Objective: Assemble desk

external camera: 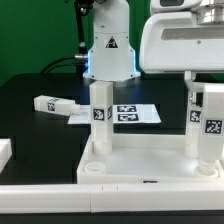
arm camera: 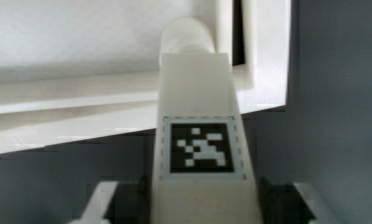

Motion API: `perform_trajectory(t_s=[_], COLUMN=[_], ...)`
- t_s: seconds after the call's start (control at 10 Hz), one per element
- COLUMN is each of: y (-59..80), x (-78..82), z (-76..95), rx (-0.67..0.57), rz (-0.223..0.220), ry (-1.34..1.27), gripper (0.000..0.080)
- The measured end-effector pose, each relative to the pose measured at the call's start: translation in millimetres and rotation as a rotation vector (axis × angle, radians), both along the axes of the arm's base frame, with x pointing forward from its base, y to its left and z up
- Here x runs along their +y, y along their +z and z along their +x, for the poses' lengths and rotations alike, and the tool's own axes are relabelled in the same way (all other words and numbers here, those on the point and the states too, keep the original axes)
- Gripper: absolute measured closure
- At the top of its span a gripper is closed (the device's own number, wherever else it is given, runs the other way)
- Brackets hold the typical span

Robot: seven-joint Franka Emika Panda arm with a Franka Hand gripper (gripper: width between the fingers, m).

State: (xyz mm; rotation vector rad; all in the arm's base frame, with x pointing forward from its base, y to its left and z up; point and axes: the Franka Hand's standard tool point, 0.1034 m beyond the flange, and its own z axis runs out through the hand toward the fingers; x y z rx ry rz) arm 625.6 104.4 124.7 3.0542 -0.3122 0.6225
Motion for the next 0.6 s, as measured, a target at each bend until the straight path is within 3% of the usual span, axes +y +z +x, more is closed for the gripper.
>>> perform_trajectory(t_s=[0.4, 0.6], y=[-2.7, -11.6], x=[0.3, 2.0], z=[3.2, 0.9], rx=[-0.003, 0.006], rz=[-0.004, -0.010], ry=[0.005, 0.009], gripper=[0.0515, 0.0515])
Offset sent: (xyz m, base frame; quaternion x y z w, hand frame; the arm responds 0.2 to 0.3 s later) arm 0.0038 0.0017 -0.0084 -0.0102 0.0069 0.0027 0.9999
